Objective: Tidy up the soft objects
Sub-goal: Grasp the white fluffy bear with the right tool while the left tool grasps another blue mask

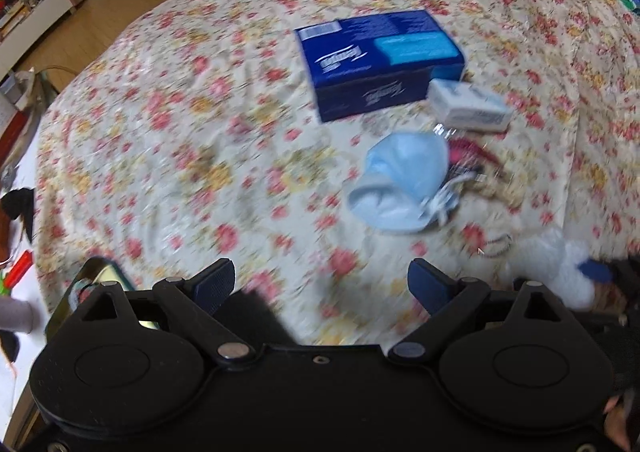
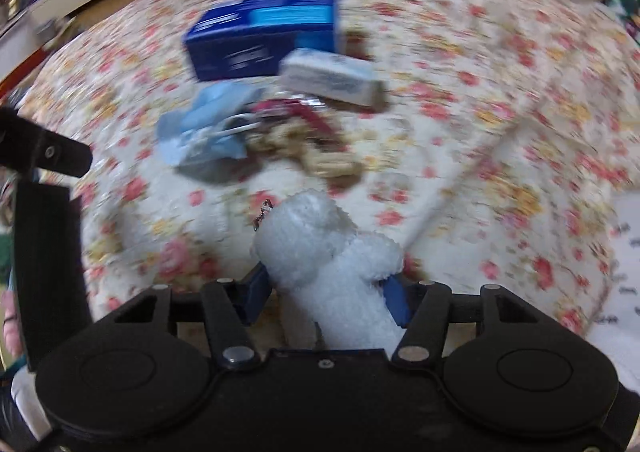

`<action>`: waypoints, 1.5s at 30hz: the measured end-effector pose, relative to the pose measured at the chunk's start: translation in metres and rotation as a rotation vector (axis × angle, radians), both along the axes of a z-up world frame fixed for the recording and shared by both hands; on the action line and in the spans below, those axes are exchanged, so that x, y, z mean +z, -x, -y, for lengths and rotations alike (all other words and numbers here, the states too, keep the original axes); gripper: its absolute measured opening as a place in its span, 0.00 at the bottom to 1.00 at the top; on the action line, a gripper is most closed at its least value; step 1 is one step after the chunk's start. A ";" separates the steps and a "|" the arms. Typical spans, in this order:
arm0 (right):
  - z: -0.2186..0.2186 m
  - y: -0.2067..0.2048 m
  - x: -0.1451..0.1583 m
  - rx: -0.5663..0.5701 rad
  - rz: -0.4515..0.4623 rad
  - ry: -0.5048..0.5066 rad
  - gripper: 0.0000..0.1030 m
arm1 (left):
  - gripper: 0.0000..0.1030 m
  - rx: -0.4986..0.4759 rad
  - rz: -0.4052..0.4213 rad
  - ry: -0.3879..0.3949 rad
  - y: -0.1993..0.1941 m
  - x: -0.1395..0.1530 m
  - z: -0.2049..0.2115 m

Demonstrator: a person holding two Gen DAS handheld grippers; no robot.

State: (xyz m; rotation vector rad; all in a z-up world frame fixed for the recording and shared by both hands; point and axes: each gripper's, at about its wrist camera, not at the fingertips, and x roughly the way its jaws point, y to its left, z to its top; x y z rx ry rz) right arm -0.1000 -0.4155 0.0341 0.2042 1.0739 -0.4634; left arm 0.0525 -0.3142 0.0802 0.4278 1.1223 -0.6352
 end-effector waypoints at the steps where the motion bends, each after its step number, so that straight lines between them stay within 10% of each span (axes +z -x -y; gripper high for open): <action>1: 0.003 0.003 0.000 -0.020 0.003 -0.006 0.56 | 0.88 -0.006 -0.002 0.003 -0.001 -0.002 0.007; 16: 0.017 0.009 -0.002 -0.096 0.011 -0.043 0.59 | 0.93 -0.020 -0.037 -0.020 -0.020 -0.057 0.073; 22: 0.016 0.004 -0.006 -0.100 -0.012 0.006 0.71 | 0.70 0.004 -0.134 0.012 -0.030 -0.070 0.073; 28: 0.020 0.007 -0.006 -0.091 0.003 -0.018 0.54 | 0.56 -0.009 -0.128 0.027 -0.026 -0.057 0.062; 45: 0.035 0.040 0.009 -0.205 0.116 0.003 0.52 | 0.55 0.019 -0.091 0.072 -0.002 0.020 -0.054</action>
